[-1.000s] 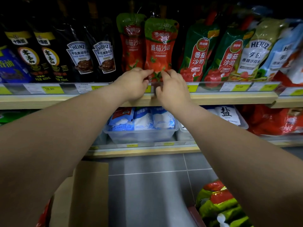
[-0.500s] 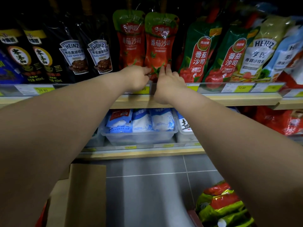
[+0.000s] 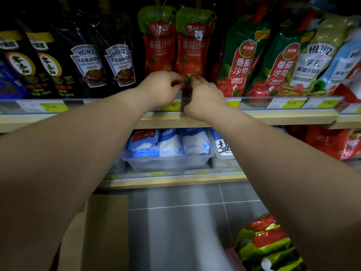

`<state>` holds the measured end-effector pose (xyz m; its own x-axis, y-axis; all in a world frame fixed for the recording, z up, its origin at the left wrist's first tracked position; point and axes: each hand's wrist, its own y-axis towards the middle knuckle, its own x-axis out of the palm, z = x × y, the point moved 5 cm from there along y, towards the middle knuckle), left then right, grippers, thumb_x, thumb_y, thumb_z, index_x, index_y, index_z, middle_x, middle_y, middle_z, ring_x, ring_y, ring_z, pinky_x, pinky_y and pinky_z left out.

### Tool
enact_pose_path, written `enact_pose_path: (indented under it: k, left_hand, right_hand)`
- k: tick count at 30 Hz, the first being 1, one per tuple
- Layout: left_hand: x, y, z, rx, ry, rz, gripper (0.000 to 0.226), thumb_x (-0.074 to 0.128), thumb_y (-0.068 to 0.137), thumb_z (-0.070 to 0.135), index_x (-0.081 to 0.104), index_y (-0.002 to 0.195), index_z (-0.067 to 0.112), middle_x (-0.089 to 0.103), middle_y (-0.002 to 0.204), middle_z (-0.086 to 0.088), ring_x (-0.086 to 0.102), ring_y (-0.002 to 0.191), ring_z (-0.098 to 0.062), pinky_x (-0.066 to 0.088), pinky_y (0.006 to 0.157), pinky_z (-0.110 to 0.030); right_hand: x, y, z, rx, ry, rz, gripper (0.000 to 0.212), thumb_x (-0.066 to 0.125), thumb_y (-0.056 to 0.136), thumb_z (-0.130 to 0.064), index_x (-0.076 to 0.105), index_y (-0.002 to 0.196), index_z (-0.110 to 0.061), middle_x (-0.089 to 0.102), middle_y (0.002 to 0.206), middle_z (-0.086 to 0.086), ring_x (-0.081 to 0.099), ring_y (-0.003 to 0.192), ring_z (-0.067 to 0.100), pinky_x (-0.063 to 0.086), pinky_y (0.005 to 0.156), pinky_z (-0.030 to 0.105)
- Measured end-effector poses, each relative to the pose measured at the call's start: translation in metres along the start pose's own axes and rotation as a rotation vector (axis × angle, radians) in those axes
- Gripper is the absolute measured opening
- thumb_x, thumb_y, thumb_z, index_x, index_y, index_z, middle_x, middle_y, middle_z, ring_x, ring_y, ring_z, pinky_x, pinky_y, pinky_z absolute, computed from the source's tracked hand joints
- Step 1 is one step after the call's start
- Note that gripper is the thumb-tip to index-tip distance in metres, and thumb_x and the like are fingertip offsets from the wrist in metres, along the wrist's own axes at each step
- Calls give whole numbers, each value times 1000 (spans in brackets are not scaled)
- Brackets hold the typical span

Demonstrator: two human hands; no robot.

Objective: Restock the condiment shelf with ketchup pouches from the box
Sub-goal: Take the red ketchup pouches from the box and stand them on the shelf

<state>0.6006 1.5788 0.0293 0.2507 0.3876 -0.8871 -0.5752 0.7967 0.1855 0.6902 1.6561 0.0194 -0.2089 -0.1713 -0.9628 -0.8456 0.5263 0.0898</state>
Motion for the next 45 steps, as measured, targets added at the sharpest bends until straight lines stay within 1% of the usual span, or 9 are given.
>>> enact_pose_path:
  k: [3,9,14,20,28,33,39,43,45]
  left_hand:
    - [-12,-20,2,39,-27,113,33,52,90,22,60,122,21,60,127,-5,53,116,-20,33,88,-16]
    - [-36,-95,-14,16,-171,258,27,56,87,19,65,112,19,60,110,-1,53,94,-6,34,81,-11]
    - [-27,-178,-66,-159,-229,186,24,58,87,16,66,109,19,59,94,6,52,74,-7,37,70,-12]
    - [-12,-288,-162,-439,-274,35,23,58,88,16,63,110,16,61,89,4,54,76,-12,41,70,-21]
    - [-3,-423,-270,-709,-188,-70,26,60,87,23,65,113,20,62,93,7,56,86,-10,37,77,-18]
    - [20,-491,-319,-863,-172,-185,30,60,87,27,62,116,20,67,112,-1,60,102,-19,39,79,-22]
    - [62,-527,-348,-956,-228,-349,30,56,88,23,62,115,11,65,116,-13,59,107,-28,45,85,-28]
    - [88,-528,-359,-992,-317,-442,38,50,92,23,56,125,4,59,126,-18,55,114,-31,46,91,-29]
    - [96,-527,-361,-1058,-409,-445,38,49,94,23,54,124,1,59,124,-19,57,113,-32,47,87,-28]
  right_hand:
    - [-4,-18,-7,-66,67,162,49,54,79,-28,51,126,-15,54,127,8,46,118,30,37,95,36]
    - [7,-78,-45,-160,260,336,37,54,81,-20,61,114,-6,62,113,12,51,109,31,35,97,36]
    - [59,-121,-102,-257,323,146,30,57,79,-17,65,105,-6,65,104,14,55,101,33,42,91,42]
    - [129,-168,-185,-329,367,-101,31,58,80,-14,63,110,-7,66,108,14,57,105,31,43,92,38]
    - [223,-224,-282,-366,336,-376,31,54,85,-23,59,115,-18,60,118,5,52,111,24,41,90,30]
    - [298,-262,-316,-213,359,-641,34,57,84,-27,57,117,-19,58,121,4,54,107,21,44,83,27]
    - [373,-301,-325,169,494,-889,40,62,84,-24,54,121,-14,60,121,8,57,100,22,40,76,23]
    - [408,-321,-329,422,643,-961,25,61,85,-18,57,109,-14,63,117,10,54,78,13,44,63,25]
    - [416,-328,-329,545,709,-1003,31,57,86,-14,54,117,-11,59,122,10,52,91,18,48,74,33]
